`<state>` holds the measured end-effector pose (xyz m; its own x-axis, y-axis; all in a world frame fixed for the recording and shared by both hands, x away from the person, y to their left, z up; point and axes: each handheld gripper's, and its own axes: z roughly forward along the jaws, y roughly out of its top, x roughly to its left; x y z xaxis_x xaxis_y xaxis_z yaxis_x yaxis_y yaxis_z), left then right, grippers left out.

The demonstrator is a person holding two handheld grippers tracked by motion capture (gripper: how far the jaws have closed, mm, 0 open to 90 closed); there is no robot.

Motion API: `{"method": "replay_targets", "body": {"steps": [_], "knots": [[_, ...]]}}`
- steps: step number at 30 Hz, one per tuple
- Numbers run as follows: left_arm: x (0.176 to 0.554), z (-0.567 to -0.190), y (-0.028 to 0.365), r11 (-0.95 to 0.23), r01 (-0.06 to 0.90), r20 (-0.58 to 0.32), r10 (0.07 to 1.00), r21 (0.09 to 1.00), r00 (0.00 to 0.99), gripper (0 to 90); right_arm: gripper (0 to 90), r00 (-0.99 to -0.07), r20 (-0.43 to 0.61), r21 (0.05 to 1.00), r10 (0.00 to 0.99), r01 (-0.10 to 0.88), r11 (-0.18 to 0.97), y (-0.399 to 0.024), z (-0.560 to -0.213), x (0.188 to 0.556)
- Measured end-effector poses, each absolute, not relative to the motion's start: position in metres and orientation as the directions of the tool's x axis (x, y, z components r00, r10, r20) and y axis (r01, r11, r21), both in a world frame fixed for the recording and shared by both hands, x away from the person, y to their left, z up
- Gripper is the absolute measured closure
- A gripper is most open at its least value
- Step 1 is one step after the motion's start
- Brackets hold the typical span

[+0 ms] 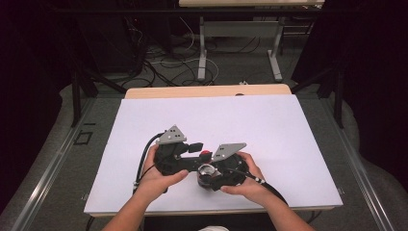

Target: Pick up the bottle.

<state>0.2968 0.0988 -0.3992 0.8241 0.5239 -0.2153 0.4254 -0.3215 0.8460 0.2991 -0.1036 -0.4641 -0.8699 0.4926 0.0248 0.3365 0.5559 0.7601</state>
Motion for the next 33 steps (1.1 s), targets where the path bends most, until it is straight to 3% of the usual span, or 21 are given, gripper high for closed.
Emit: {"method": "replay_targets", "body": {"steps": [6,13,23,29,33], "knots": [[0.3,-0.399,0.107,-0.351,0.399,-0.22,0.451,0.847,0.865,50.6,29.7,-0.878,0.052,0.754,0.476,0.348,0.558,-0.104,-0.464,0.299],[0.305,-0.403,0.106,-0.393,0.364,-0.197,0.403,0.845,0.894,57.1,29.7,-0.886,0.05,0.762,0.46,0.332,0.556,-0.103,-0.464,0.299],[0.313,-0.41,0.101,-0.415,0.337,-0.207,0.328,0.845,0.922,59.6,29.7,-0.895,0.047,0.762,0.443,0.319,0.563,-0.101,-0.463,0.296],[0.31,-0.41,0.099,-0.413,0.339,-0.193,0.356,0.845,0.914,60.9,29.7,-0.893,0.045,0.762,0.447,0.32,0.562,-0.101,-0.464,0.296],[0.303,-0.409,0.095,-0.388,0.38,-0.194,0.44,0.839,0.877,61.0,29.7,-0.891,0.046,0.756,0.452,0.327,0.567,-0.101,-0.463,0.296]]}}
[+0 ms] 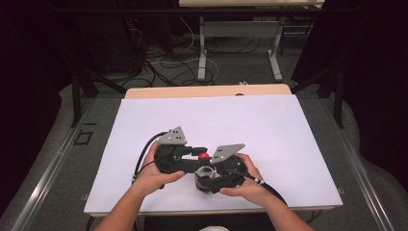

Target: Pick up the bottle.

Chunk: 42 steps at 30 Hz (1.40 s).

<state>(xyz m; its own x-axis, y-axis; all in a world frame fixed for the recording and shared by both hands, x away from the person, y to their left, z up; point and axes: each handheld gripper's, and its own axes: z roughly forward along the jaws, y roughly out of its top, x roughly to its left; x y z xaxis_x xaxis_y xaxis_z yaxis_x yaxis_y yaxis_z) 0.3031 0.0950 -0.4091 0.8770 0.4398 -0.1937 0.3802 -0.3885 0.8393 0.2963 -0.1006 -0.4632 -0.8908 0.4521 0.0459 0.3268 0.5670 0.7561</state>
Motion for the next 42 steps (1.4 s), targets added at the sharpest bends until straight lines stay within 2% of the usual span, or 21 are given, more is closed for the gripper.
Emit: {"method": "replay_targets", "body": {"steps": [4,8,12,17,21,26,33,42], "knots": [[0.294,-0.408,0.087,-0.365,0.409,-0.165,0.544,0.836,0.822,60.9,29.7,-0.879,0.037,0.752,0.475,0.338,0.566,-0.1,-0.464,0.297],[0.288,-0.408,0.081,-0.321,0.458,-0.175,0.629,0.829,0.758,61.0,29.7,-0.87,0.037,0.756,0.491,0.346,0.556,-0.101,-0.465,0.298],[0.287,-0.407,0.077,-0.303,0.483,-0.189,0.654,0.821,0.732,61.0,29.7,-0.865,0.038,0.755,0.5,0.353,0.553,-0.101,-0.466,0.298],[0.292,-0.408,0.081,-0.282,0.497,-0.238,0.621,0.821,0.747,59.7,29.7,-0.866,0.038,0.758,0.498,0.35,0.551,-0.102,-0.465,0.298],[0.297,-0.405,0.09,-0.287,0.462,-0.231,0.582,0.839,0.78,50.4,29.7,-0.869,0.037,0.755,0.494,0.348,0.556,-0.102,-0.466,0.299],[0.302,-0.401,0.1,-0.322,0.426,-0.222,0.513,0.846,0.829,44.6,29.7,-0.868,0.043,0.756,0.495,0.353,0.552,-0.103,-0.466,0.3],[0.309,-0.4,0.107,-0.378,0.368,-0.216,0.389,0.85,0.896,43.2,29.7,-0.88,0.055,0.752,0.472,0.347,0.56,-0.103,-0.465,0.299],[0.316,-0.4,0.107,-0.436,0.332,-0.188,0.34,0.836,0.921,48.4,29.7,-0.892,0.067,0.753,0.447,0.339,0.564,-0.102,-0.464,0.298]]}}
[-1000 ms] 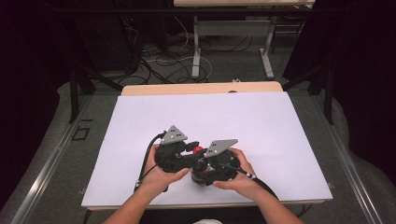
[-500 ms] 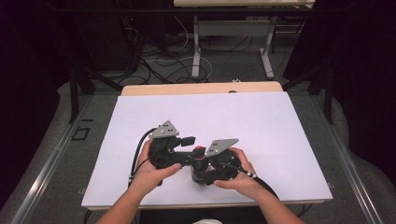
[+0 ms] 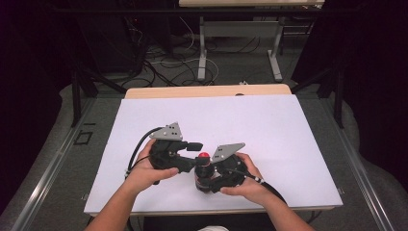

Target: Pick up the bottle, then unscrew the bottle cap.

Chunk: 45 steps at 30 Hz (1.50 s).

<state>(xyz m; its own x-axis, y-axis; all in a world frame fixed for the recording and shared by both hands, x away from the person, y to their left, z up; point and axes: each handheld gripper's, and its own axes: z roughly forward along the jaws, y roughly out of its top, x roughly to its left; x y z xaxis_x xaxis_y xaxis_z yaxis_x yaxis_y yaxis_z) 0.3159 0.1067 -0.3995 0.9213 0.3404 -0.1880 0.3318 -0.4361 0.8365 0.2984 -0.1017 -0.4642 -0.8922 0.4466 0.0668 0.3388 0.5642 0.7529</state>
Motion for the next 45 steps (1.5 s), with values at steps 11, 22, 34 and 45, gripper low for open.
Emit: {"method": "replay_targets", "body": {"steps": [11,22,34,45], "knots": [[0.321,-0.41,0.099,-0.407,0.35,-0.229,0.317,0.843,0.92,56.8,29.7,-0.896,0.05,0.757,0.441,0.322,0.569,-0.1,-0.466,0.298],[0.301,-0.407,0.085,-0.358,0.387,-0.174,0.503,0.85,0.846,62.8,29.7,-0.88,0.051,0.758,0.471,0.341,0.555,-0.101,-0.466,0.298],[0.289,-0.403,0.076,-0.277,0.451,-0.188,0.639,0.849,0.746,54.9,29.7,-0.878,0.038,0.761,0.477,0.335,0.555,-0.101,-0.466,0.299],[0.299,-0.397,0.095,-0.361,0.406,-0.21,0.475,0.839,0.855,42.0,29.7,-0.877,0.055,0.763,0.477,0.345,0.546,-0.104,-0.465,0.299]]}}
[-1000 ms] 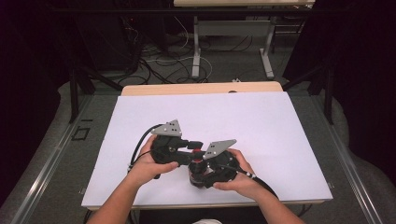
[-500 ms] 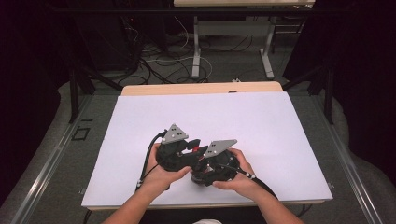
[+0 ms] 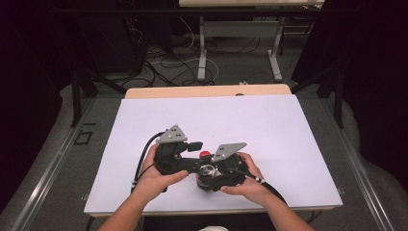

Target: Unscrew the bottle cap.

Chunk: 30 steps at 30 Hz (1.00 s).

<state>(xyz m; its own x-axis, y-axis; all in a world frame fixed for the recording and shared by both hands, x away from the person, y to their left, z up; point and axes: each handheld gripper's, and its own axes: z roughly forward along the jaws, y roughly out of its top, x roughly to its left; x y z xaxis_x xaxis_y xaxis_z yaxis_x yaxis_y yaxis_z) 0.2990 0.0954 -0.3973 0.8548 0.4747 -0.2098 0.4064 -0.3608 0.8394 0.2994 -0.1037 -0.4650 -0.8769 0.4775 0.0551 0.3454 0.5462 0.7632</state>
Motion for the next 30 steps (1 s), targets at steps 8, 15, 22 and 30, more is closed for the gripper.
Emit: {"method": "replay_targets", "body": {"steps": [8,15,22,30], "knots": [[0.308,-0.404,0.098,-0.416,0.369,-0.217,0.369,0.831,0.904,44.8,29.7,-0.894,0.06,0.761,0.444,0.328,0.56,-0.104,-0.464,0.298],[0.309,-0.407,0.098,-0.425,0.361,-0.196,0.383,0.83,0.903,60.1,29.7,-0.895,0.056,0.767,0.443,0.323,0.555,-0.102,-0.465,0.297],[0.299,-0.407,0.088,-0.383,0.386,-0.156,0.51,0.839,0.846,61.0,29.8,-0.871,0.049,0.769,0.489,0.345,0.538,-0.102,-0.465,0.298],[0.281,-0.407,0.069,-0.28,0.466,-0.147,0.709,0.839,0.69,61.2,29.8,-0.842,0.036,0.766,0.538,0.369,0.526,-0.103,-0.465,0.299]]}}
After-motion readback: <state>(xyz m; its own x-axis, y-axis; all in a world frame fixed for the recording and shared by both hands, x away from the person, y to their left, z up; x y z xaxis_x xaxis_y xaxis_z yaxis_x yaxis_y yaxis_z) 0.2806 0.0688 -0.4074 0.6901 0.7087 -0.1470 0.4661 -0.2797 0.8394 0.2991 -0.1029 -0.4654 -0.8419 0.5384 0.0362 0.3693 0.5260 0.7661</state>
